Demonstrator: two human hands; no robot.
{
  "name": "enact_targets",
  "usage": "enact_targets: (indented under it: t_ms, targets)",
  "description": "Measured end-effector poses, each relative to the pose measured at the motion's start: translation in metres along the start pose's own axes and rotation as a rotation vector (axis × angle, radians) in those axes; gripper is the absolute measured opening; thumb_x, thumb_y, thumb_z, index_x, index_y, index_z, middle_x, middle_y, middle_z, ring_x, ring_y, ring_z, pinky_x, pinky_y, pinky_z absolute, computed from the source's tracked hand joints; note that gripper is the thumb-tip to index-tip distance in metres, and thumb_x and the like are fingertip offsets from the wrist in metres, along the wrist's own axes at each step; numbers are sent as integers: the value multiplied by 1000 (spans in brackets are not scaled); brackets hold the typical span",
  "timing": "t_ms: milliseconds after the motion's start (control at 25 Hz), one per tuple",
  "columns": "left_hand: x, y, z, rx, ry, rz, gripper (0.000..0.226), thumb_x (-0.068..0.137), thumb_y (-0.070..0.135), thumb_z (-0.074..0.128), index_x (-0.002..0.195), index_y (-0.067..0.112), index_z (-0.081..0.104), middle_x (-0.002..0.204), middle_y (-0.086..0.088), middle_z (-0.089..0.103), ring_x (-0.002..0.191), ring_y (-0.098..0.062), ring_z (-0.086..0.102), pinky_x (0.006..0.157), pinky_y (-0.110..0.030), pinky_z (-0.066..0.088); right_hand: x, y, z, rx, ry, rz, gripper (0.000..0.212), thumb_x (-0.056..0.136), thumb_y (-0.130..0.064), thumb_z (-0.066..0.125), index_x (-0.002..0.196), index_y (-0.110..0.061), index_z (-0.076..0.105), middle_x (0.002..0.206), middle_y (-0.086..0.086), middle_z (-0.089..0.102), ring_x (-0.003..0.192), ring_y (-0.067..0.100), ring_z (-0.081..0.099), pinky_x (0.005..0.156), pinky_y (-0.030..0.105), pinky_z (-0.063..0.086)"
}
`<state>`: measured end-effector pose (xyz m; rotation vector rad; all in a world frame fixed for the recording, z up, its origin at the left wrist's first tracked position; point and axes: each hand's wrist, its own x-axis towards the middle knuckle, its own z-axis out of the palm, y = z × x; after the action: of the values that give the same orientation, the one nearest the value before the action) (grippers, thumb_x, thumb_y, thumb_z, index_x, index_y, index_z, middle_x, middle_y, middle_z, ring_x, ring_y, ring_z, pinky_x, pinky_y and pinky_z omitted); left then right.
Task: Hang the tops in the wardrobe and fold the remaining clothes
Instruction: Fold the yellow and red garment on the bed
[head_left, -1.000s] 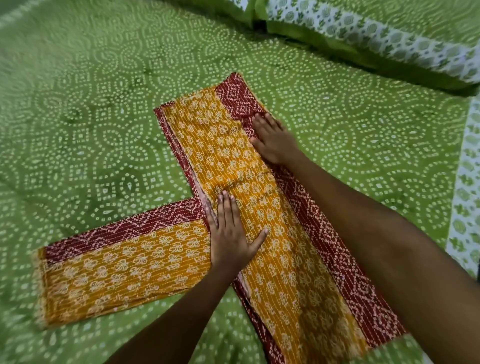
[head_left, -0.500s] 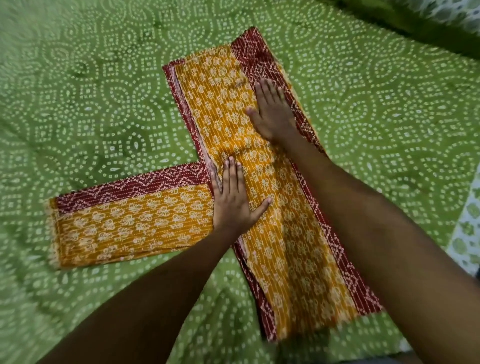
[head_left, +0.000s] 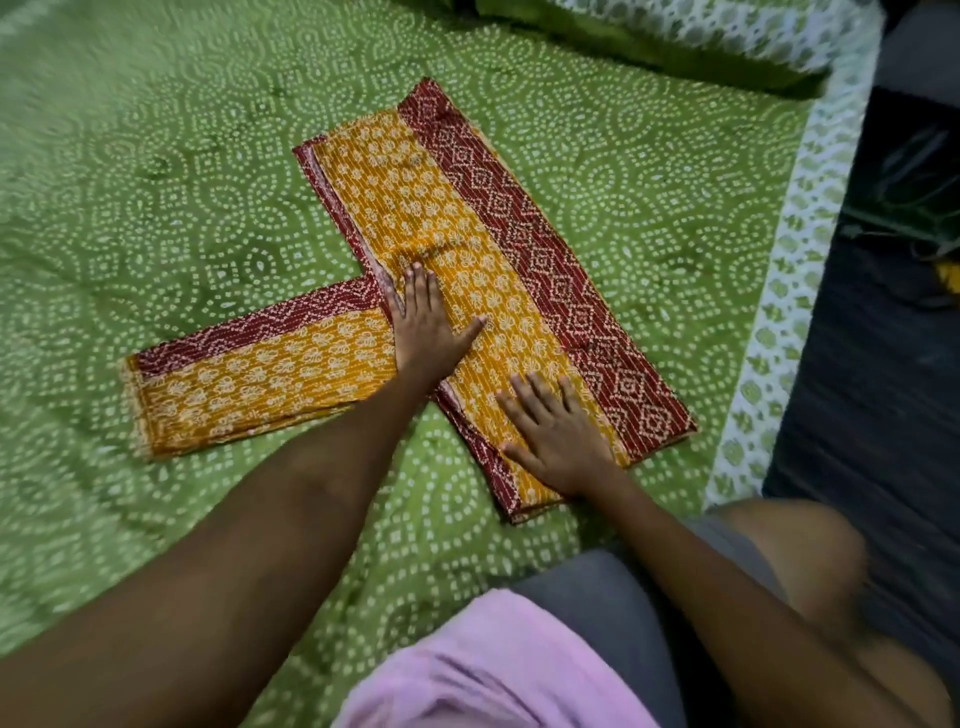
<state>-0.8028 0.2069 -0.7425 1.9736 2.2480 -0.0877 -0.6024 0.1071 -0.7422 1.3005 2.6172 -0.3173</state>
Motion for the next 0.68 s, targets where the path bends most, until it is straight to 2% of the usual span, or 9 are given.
enact_targets:
  t_ms: [80,120,200,280,360,400,600,680]
  targets:
    - [-12,-3,0,-75,-8,18,85,91,66,19,149,9,-3,157,-13,-10,145,-25,-11,117,-48,-8,-11,3,0,-12,-28,-65,79,75,-69,-22,144,-30,-18,155,1,-18,142,23,-21,112,47,-18]
    - [-21,-4,1,-106,-26,32,81,92,63,21,150,11,-3,157,-12,-10,145,-25,-11,116,-48,-8,-12,9,-2,15,-12,-1,81,74,-72,-21,144,-31,-16,155,-1,-16,142,21,-20,112,46,-17]
    - [-50,-10,4,-117,-43,73,78,93,63,21,150,15,-3,157,-10,-10,145,-24,-10,113,-44,-11,-17,24,-5,97,108,342,81,81,-75,-10,146,-28,-12,156,-1,-13,143,20,-18,113,43,-15]
    - [-82,-24,7,-119,-53,123,81,88,69,8,150,18,0,158,-8,-6,145,-22,-8,113,-40,-12,-22,33,-6,120,156,603,77,89,-68,3,148,-21,-10,156,1,-13,143,22,-17,112,44,-15]
    - [-111,-47,8,-92,-43,157,95,76,77,-10,150,21,7,158,-4,1,146,-19,-4,115,-39,-10,-28,29,-5,111,140,634,78,87,-65,1,149,-18,-9,156,2,-13,143,24,-18,112,47,-15]
    - [-121,-62,10,-65,-25,144,98,73,79,-11,150,22,9,158,-2,3,146,-18,-3,115,-39,-10,-30,27,-4,109,139,622,81,85,-64,-1,149,-16,-7,157,2,-13,143,24,-18,112,47,-15]
    - [-141,-138,2,-140,114,-202,66,95,59,18,150,21,18,158,-2,10,146,-20,3,116,-44,-5,-40,24,-2,131,149,609,83,82,-63,-1,150,-15,-3,157,3,-8,144,23,-14,110,44,-17]
    - [-152,-168,0,-174,185,-374,60,98,51,25,149,19,21,158,-6,13,146,-24,6,116,-47,-2,-42,24,0,131,140,596,83,82,-63,-1,150,-15,-3,158,3,-7,144,23,-13,111,45,-16]
